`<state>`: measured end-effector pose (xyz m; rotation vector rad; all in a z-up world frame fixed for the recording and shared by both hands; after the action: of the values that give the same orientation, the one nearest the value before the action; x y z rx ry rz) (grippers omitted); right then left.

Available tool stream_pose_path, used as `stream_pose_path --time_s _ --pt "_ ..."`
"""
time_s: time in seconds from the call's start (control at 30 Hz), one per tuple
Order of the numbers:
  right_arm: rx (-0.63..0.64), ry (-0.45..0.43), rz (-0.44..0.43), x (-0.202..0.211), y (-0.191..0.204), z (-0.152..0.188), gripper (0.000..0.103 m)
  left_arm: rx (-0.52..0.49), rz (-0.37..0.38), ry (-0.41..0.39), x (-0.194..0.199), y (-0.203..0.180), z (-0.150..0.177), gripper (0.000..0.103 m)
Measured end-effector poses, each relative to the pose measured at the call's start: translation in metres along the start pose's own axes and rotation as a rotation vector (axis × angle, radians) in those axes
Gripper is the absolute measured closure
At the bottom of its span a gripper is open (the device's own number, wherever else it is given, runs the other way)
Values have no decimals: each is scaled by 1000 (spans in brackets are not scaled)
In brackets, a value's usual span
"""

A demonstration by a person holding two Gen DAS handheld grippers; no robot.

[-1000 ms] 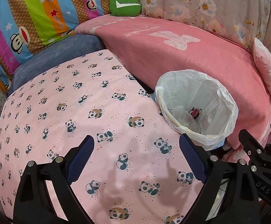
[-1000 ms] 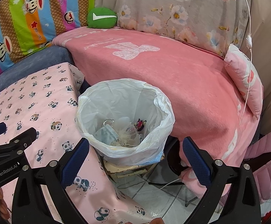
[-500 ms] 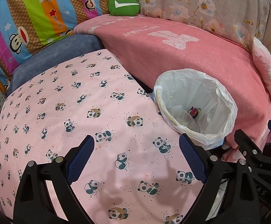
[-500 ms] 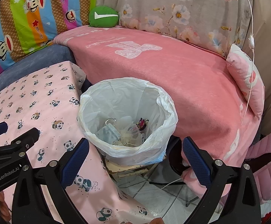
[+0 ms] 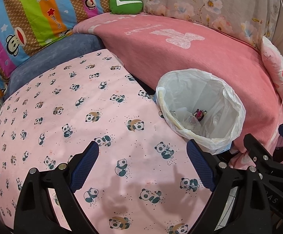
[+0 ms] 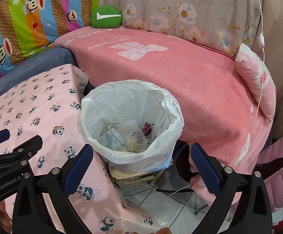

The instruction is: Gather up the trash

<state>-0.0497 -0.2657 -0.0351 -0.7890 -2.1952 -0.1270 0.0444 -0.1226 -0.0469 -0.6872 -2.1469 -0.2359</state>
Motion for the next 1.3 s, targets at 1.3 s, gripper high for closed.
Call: stream_pose_path --time_s 1.3 --pt "-93 30 -6 -42 -38 -8 7 -75 -24 -11 -36 -36 -28 16"
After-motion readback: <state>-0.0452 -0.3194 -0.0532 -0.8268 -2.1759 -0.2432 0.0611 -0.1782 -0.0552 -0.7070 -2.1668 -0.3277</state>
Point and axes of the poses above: each gripper's, at about its wrist camera, not at the fingertips, and x roughly against the way its jaws point, y to its left, z to its underside, the point moved 3 cm from there along -x, roughly the way its jaws point, and after that the axes turned 4 degrees about z, right-handed, at the moved point
